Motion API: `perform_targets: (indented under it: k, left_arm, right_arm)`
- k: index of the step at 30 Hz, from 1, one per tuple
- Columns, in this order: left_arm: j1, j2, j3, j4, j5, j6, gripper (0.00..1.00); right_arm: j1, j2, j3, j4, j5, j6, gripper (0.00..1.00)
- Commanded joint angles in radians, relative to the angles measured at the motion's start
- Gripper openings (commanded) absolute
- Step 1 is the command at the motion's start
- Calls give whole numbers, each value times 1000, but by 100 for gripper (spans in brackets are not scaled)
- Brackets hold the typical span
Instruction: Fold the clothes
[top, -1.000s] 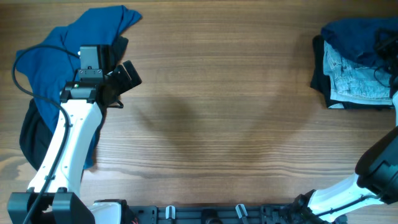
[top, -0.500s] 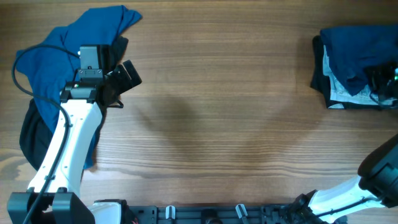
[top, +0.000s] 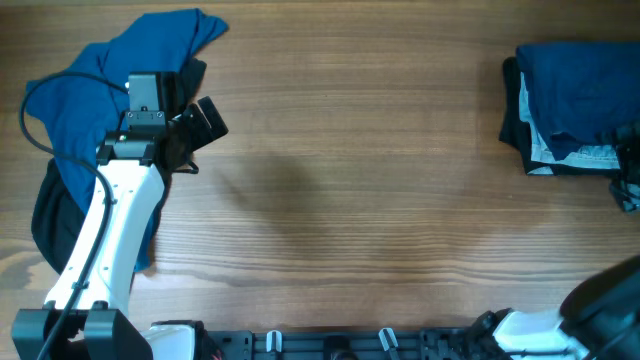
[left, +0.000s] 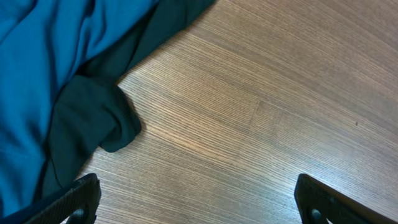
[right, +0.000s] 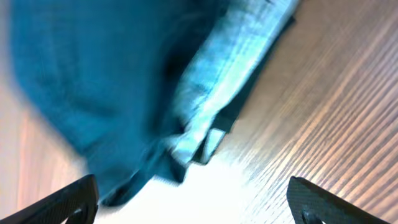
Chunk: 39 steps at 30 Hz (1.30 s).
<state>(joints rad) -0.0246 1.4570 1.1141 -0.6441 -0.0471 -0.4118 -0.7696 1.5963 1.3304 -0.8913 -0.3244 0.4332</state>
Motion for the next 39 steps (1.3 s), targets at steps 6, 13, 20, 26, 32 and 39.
perform_targets:
  k: [6,13,20,26,32,39]
  left_arm:
    - [-2,13,-1,4,4,12,100]
    - [-2,13,-1,14,4,12,100]
    - [-2,13,-1,30,4,12,100]
    - [-2,13,-1,36,4,12,100]
    - [-2,13,-1,48,4,12,100]
    - [-2,13,-1,68,4,12,100]
  right_arm:
    - [171,-299,6,221,101,-301,97]
    - [279,-161,6,527,239,-378,99]
    - [285,94,6,672,453,-338,99]
    - [286,267,6,783,573,-323,100]
    - [286,489,3,782,617,-270,100]
    - [286,517,5,772,614,-273,100]
